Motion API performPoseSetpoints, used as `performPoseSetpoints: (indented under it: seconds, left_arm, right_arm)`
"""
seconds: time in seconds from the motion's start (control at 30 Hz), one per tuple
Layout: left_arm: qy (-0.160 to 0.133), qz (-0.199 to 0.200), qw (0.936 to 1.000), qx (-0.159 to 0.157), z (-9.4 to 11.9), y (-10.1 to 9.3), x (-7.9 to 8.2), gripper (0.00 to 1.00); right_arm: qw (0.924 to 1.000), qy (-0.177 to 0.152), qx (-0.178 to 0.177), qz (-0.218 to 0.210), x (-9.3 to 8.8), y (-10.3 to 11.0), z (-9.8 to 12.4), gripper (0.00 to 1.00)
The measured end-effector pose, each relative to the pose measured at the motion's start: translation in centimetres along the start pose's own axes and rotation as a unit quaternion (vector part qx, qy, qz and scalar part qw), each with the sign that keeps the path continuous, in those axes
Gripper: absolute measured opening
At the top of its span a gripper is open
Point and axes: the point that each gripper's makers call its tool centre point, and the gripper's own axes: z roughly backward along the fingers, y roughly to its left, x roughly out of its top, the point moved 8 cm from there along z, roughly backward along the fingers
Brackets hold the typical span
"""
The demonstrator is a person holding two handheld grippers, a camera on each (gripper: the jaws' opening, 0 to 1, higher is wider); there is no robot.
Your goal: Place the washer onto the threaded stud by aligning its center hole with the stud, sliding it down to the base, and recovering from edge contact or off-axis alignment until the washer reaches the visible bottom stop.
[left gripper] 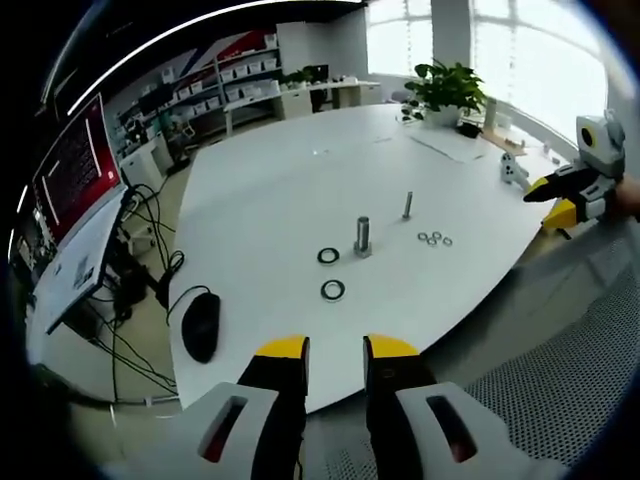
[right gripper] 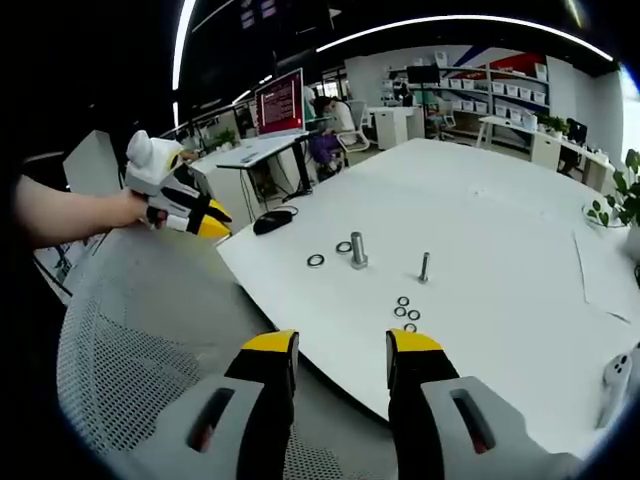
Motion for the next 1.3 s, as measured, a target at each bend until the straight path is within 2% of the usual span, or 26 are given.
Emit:
performPoseSetpoints:
  seconds: [0.57,0.8,1.07,1.3]
  left_arm:
    - [0.005,0.003,1.0000,-0.006,-0.1,0.0,-0.1,0.19]
    - [-0.004,0.012,0.9999,-0.002,0.1,0.1,-0.1,0.19]
    - [-0.017,0.020,0.9996,-0.006,0.3,0.2,0.2,0.19]
    - [-0.023,0.020,0.9995,-0.010,0.3,0.1,0.4,0.19]
  right_arm:
    - [0.9998,0.002,-0.021,-0.003,-0.2,-0.3,0.1,0.37]
    - [0.9996,0.003,-0.027,0.001,-0.2,-0.3,0.2,0.37]
    - [0.9989,-0.008,-0.045,-0.010,0.0,-0.7,0.5,0.38]
    - [0.9975,-0.001,-0.070,-0.012,-0.1,-1.2,0.7,0.40]
